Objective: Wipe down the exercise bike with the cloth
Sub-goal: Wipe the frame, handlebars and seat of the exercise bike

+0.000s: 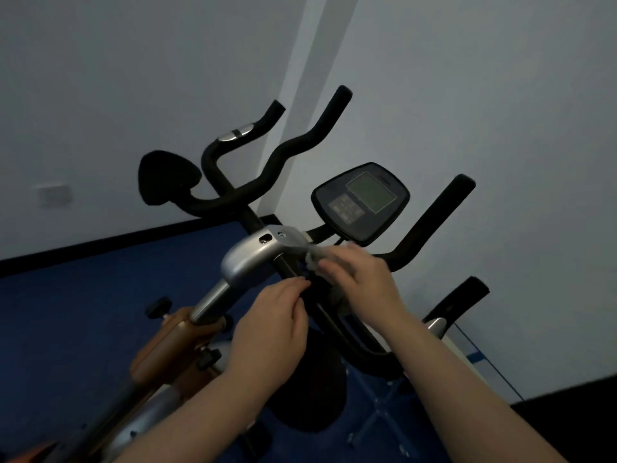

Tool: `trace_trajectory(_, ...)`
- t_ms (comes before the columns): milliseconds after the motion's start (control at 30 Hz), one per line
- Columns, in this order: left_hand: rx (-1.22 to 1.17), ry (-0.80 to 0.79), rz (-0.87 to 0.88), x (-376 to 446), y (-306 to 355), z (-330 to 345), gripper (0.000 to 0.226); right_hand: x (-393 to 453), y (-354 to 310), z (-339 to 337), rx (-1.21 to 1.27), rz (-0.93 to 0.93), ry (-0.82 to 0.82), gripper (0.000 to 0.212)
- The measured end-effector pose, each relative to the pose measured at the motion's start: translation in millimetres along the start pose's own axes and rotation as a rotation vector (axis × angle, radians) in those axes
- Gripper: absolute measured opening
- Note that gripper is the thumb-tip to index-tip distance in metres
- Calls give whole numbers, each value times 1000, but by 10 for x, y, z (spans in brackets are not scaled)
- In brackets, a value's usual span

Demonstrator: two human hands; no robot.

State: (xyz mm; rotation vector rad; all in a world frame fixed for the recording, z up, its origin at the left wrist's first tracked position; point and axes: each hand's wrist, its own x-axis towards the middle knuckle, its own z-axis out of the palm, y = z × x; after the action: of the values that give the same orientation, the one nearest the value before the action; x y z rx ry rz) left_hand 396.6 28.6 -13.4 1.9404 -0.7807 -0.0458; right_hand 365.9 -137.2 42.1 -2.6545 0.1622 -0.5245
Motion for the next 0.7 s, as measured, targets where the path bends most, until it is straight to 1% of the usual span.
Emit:
trace_trajectory(67,-54,26,-37,-82,-14,18,34,-111,18,45,68,78,75,21)
trace_trajectory(100,-84,43,-63,-112,-19,27,33,-172,-24,125,113,112,84,22)
trace_trajectory(167,-163,74,-120,-147,-44,43,30,-288,-136,285,233,160,15,23)
trace_trajectory(233,-232,112,-168,-185,-81,63,28,-391,-186,296,365,141,-38,21)
trace_trajectory(333,-295,188,-225,-249,-65,99,27,-515,-185,165,618,225,-2,22)
trace_trajectory(367,-304,219,-244,-259,-51,111,28,-566,-214,172,641,262,27,21)
trace_trajectory(433,-288,285,-272,-272,-26,152,30,-694,-313,240,582,305,87,20)
trace_trajectory(533,-231,321,-313,-284,-12,195,34,-897,-403,304,542,338,187,21)
trace_trajectory(600,-228,331,-359,-305,-4,210,36,-1014,-372,225,619,400,196,21)
trace_trajectory(700,-337,339,-440,-386,86,208,29,-1125,-302,19,800,509,141,23)
